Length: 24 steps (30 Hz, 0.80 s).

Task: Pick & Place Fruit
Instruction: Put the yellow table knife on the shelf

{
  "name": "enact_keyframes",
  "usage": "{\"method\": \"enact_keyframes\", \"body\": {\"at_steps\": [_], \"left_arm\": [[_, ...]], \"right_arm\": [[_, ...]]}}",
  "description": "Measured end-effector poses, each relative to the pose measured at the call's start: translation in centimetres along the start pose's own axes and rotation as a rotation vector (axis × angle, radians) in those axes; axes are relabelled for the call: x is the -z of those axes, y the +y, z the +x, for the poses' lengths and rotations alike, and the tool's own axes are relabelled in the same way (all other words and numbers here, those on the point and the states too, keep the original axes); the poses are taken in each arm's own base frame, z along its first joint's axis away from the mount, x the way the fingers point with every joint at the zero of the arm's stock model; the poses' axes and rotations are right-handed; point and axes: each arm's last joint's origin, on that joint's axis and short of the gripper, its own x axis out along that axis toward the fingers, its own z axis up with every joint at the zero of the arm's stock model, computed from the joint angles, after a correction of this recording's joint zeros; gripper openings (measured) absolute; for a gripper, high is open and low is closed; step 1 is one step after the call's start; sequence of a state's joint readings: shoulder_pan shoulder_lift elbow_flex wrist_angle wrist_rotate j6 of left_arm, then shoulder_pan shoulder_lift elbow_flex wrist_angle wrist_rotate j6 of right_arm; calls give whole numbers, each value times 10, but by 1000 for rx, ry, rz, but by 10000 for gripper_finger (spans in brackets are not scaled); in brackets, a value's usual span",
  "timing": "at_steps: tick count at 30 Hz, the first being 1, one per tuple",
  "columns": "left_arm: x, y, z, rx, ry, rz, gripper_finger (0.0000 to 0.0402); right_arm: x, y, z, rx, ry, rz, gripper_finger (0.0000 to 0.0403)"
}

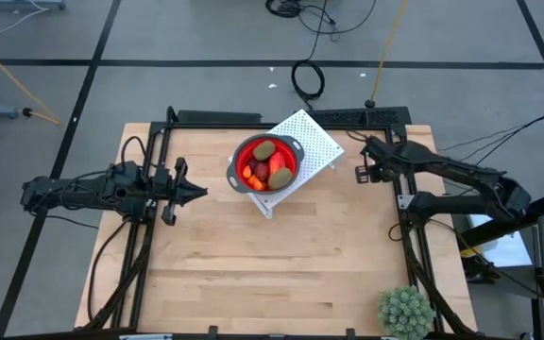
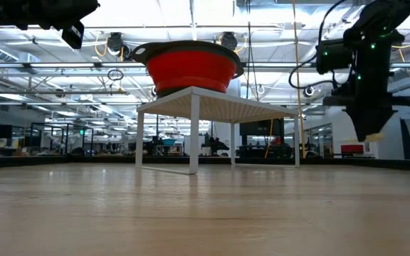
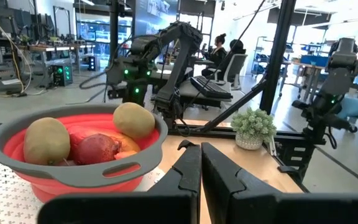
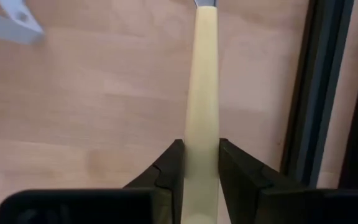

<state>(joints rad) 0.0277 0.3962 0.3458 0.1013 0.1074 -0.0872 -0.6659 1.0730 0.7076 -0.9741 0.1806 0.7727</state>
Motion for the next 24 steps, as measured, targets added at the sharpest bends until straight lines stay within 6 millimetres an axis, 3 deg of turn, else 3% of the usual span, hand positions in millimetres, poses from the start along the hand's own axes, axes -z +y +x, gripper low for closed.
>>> {"method": "enact_keyframes", "body": {"at_steps": [12,24], "left_arm": [[0,0,0,0,0,7,10],[0,0,0,0,0,6,10]], "right_arm": [[-8,-7,-56,-145,-156,16,69],[-5,-15,-98,-509,-406,-47,71]]}}
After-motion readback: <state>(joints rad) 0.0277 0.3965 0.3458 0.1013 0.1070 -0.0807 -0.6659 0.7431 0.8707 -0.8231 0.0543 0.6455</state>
